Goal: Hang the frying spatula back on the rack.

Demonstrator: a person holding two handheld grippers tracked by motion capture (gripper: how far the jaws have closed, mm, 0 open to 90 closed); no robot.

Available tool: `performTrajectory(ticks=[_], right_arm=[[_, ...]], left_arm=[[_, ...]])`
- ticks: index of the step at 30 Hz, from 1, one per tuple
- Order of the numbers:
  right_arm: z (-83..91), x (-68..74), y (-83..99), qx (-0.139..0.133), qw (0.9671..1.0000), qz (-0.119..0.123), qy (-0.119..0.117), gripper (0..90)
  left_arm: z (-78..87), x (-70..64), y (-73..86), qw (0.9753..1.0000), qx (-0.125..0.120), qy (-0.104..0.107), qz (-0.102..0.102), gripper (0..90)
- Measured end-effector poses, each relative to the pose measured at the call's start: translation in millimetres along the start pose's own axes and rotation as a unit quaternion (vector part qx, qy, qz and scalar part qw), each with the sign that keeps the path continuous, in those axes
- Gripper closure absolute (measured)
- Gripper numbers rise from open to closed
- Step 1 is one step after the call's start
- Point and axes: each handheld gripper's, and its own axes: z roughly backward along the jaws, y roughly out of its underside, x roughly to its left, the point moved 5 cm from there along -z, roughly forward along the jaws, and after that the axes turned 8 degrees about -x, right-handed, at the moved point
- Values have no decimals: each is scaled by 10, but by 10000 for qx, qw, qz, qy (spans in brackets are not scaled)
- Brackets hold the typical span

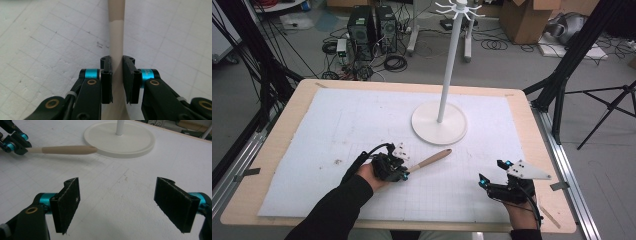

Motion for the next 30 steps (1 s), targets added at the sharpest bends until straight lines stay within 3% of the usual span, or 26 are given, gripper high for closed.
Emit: performTrajectory(ticks=[7, 9, 10, 11, 17, 21, 27, 30], right_arm=[[-4, 16, -9, -28, 10000, -17, -8, 196], [-7, 21, -15, -51, 10000, -26, -1, 193], [-7, 21, -15, -51, 10000, -26, -1, 193], [-16, 35, -31, -116, 9999, -85, -25, 184], [-86, 154, -138, -327, 9990, -169, -234, 159], [-158, 265, -239, -467, 9981, -265, -318, 159], [-278, 468, -401, -575, 9963, -108, -632, 159], [-331, 560, -520, -702, 9945, -165, -765, 158]], left_arm=[[183, 22, -67, 9990, -416, -110, 97, 778], [279, 41, -100, 9961, -808, -230, 280, 778], [279, 41, -100, 9961, -808, -230, 280, 778], [340, 49, -117, 9936, -1040, -306, 319, 778], [498, 21, -146, 9857, -1575, -458, 374, 778], [595, -17, -169, 9797, -1885, -578, 360, 778], [722, -69, -219, 9695, -2311, -672, 463, 778], [759, -100, -245, 9639, -2512, -712, 513, 778]])
